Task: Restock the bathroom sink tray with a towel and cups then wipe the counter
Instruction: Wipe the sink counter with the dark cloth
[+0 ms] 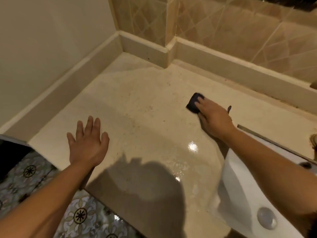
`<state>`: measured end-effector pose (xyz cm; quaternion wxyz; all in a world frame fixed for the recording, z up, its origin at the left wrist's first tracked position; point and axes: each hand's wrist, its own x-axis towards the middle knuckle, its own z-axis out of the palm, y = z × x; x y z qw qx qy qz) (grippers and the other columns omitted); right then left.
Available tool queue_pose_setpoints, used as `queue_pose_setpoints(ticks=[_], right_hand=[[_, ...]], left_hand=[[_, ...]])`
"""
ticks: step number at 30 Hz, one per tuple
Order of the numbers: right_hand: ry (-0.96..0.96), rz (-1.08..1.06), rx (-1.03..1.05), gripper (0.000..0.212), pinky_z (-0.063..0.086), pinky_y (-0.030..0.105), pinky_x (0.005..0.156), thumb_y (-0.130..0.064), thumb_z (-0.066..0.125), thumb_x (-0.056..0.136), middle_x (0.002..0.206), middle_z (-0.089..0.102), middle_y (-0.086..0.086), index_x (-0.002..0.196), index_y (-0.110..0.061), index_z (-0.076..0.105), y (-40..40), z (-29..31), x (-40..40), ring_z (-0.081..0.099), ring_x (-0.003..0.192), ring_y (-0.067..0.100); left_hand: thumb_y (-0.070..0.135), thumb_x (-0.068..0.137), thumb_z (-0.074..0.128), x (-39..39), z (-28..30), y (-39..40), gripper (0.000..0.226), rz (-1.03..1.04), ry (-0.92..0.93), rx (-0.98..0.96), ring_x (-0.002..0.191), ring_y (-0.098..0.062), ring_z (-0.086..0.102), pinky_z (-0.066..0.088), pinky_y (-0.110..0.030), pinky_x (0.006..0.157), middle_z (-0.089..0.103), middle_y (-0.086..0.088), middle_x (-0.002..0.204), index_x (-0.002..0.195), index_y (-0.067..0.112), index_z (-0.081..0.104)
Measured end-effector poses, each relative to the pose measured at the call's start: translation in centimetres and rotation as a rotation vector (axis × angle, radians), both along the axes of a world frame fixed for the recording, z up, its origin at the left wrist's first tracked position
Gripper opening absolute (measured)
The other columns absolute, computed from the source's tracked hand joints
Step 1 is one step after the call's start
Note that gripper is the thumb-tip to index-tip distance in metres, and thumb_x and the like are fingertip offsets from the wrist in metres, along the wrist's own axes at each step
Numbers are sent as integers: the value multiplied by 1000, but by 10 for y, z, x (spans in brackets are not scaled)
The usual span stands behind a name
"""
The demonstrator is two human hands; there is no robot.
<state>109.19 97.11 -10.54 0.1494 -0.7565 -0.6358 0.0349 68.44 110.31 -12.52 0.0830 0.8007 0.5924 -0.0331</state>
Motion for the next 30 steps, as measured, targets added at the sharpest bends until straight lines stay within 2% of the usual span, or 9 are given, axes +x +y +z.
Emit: queue_pose_setpoints(ticks=[8,16,18,20,24,27,28,29,30], right_hand=[[89,222,-203,44,40,43,106,-18,60,86,144,50,5,130,-19,56,-150,-2,-197,46,131,30],[187,244,-146,49,47,29,98,-33,21,104,129,62,-9,119,-29,68,-203,18,-324,58,119,13],[672,91,-508,63,41,43,102,-40,19,99,126,63,11,118,-3,67,-205,26,-342,61,115,34],[1019,50,-619,49,31,52,105,-18,32,98,134,47,37,125,21,47,-205,22,-350,49,123,47],[1579,-280,-589,31,36,26,108,0,52,95,131,59,8,119,-16,62,-214,20,-338,53,122,14],[2032,-374,-543,16,50,34,89,-12,57,93,105,68,16,103,-12,69,-201,42,-317,64,92,21],[2126,-376,-521,14,32,46,109,-20,61,90,88,67,12,98,-11,69,-193,49,-309,63,75,18],[2188,-371,-511,18,11,21,44,-28,64,87,77,63,6,94,-13,69,-190,58,-298,61,65,15],[2252,-400,-510,25,52,28,59,-32,67,85,81,68,7,96,-11,72,-185,63,-283,65,67,17]], left_hand=[[56,94,9,-1,0,1,68,-9,-4,-22,149,-28,-8,-1,-61,115,-4,4,165,155,26,3],[53,97,9,1,3,1,65,-9,22,-39,149,-28,-10,-2,-61,116,-8,3,164,155,25,-1],[53,97,9,1,4,1,65,-9,27,-56,149,-28,-10,-2,-61,116,-9,3,164,155,25,-2],[53,98,9,0,5,-1,65,-16,25,-56,149,-28,-11,-3,-61,116,-9,3,164,155,25,-2],[53,98,10,0,10,-1,65,-38,22,-105,149,-29,-12,-5,-61,115,-10,1,164,156,24,-2],[56,99,9,-1,23,2,66,-50,65,-181,149,-30,-12,-4,-63,115,-11,-1,164,156,23,-1],[58,99,10,1,32,0,67,-61,84,-218,149,-30,-11,-4,-62,115,-10,-2,164,156,22,1],[58,99,11,5,42,-3,67,-79,76,-247,149,-29,-10,-4,-60,116,-8,-2,164,156,22,5],[58,100,13,11,56,-10,67,-103,26,-275,149,-27,-8,-4,-56,117,-4,-1,165,156,21,9]])
